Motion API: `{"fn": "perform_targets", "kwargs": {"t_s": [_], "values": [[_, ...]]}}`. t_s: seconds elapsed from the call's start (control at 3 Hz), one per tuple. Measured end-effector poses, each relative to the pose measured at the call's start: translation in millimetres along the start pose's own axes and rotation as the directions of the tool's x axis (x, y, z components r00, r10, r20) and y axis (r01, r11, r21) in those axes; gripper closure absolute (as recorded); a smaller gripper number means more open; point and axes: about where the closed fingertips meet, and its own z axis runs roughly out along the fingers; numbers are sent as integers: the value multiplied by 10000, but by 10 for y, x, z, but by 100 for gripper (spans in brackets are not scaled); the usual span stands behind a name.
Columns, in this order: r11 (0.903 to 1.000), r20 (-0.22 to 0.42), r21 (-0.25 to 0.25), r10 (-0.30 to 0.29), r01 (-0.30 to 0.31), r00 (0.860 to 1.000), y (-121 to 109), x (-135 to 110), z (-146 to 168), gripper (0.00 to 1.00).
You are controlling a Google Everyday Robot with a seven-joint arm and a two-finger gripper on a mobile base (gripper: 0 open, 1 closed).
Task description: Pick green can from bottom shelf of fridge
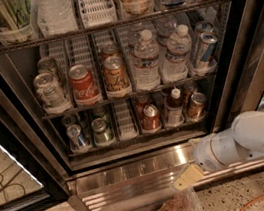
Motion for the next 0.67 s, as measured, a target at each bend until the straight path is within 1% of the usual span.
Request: {"fn": "perform_targets", "kwargs": {"t_s": [0.33, 0.67], "values": [[9997, 776, -194, -153, 168, 9969, 12, -13, 242, 0], [9977, 2104, -531, -311, 432, 9771, 67, -43, 466, 0]]}}
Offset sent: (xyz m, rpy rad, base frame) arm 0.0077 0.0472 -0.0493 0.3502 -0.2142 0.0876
